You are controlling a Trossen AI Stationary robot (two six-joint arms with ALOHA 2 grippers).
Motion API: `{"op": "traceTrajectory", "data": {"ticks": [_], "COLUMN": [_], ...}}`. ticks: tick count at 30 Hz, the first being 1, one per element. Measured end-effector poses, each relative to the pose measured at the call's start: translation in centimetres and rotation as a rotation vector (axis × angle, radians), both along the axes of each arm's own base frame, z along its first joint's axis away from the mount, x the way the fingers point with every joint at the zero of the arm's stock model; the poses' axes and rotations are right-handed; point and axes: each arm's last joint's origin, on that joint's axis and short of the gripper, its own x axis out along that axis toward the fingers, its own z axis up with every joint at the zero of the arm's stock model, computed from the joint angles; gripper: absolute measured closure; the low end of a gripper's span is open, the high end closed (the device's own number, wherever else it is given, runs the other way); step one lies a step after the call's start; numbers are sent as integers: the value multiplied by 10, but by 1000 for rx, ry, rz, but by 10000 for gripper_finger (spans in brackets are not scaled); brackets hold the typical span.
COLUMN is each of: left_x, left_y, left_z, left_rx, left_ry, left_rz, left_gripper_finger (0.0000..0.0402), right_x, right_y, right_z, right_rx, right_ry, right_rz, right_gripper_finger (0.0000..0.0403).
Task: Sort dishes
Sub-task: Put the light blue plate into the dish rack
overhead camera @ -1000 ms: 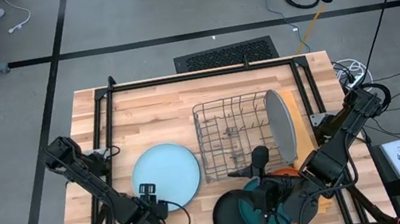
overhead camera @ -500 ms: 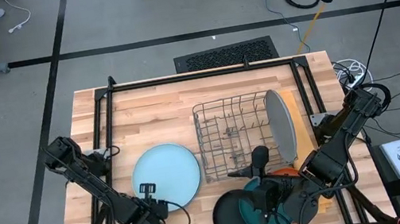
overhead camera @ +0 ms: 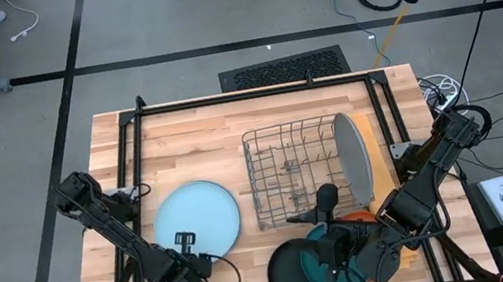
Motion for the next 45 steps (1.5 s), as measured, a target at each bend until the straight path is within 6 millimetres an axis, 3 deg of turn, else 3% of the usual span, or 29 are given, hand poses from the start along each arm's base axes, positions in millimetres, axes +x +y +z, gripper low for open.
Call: {"op": "traceTrajectory", "data": {"ticks": [8,17,25,31,35,39,43,45], "left_x": [3,-2,-25,-46,-51,-39,-10,8], "left_y": [2,16,41,64,73,75,68,66], "left_z": [37,114,181,236,263,275,273,269], "left_rx": [30,-17,-182,-292,-290,-217,-166,-176], "left_ry": [-73,-383,-598,-905,-1145,-1290,-1401,-1455], "left_rz": [39,121,178,191,172,173,142,116], "left_gripper_finger": [401,401,402,402,401,401,401,401], "right_x": [0,0,0,0,-6,-18,-34,-39], "right_y": [0,0,0,0,1,8,16,20], "right_z": [0,0,0,0,1,5,13,15], "right_rx": [0,0,0,-12,-103,-213,-305,-315], "right_ry": [0,0,0,2,-39,-100,-194,-196], "right_rz": [0,0,0,-5,-114,-243,-424,-418], "right_gripper_finger": [193,193,193,193,193,193,193,193]}}
